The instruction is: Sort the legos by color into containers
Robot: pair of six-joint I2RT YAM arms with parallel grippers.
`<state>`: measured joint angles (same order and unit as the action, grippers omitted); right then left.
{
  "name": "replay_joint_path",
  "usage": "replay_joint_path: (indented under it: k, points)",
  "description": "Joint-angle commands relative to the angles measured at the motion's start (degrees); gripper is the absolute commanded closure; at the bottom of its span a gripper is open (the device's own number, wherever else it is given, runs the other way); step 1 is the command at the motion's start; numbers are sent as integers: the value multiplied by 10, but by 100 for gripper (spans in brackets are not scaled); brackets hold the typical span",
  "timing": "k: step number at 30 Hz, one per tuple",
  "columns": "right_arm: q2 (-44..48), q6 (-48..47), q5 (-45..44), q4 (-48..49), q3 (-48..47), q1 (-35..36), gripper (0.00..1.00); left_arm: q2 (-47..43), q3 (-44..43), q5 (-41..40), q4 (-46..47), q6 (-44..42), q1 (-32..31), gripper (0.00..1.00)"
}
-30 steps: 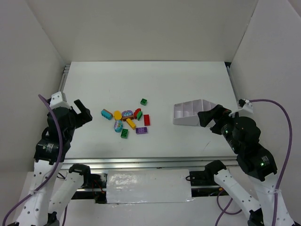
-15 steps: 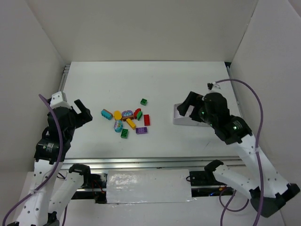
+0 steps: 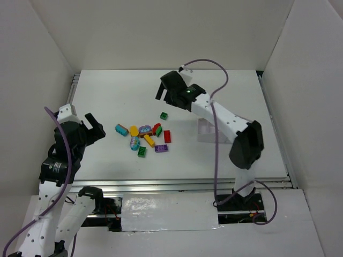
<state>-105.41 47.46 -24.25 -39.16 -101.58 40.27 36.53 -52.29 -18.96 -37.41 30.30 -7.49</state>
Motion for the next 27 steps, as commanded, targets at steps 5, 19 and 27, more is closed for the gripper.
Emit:
replay_joint_path:
  k: [5, 19, 27]
  points:
    - [-230, 27, -63, -115, -257, 6, 1, 4, -15, 15, 15, 0, -4, 0]
    - [-345, 17, -4, -92, -254, -15, 17, 6, -14, 36, 20, -7, -6, 1]
    - [-360, 15, 1, -94, -250, -17, 33, 3, -14, 43, 23, -8, -6, 1]
